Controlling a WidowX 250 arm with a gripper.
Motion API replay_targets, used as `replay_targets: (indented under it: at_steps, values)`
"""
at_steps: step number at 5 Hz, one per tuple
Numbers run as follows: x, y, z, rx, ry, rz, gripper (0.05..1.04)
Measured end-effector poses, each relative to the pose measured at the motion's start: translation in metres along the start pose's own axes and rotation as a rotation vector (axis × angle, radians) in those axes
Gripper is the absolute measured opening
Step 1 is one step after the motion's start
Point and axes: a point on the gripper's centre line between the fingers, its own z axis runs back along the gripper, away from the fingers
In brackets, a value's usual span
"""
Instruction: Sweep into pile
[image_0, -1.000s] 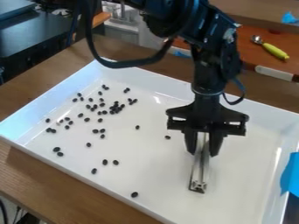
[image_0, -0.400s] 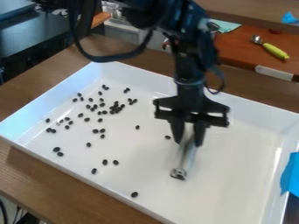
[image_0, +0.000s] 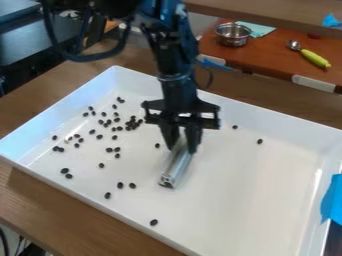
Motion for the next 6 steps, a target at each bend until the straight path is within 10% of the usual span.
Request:
replay_targets:
  at_steps: [3,6]
  values:
    - [0.002,0.039,0.009,-0.041,-0.024,-0.005,0.361]
    - [0.002,0.039,0.010,0.042,-0.061,-0.028,0.361]
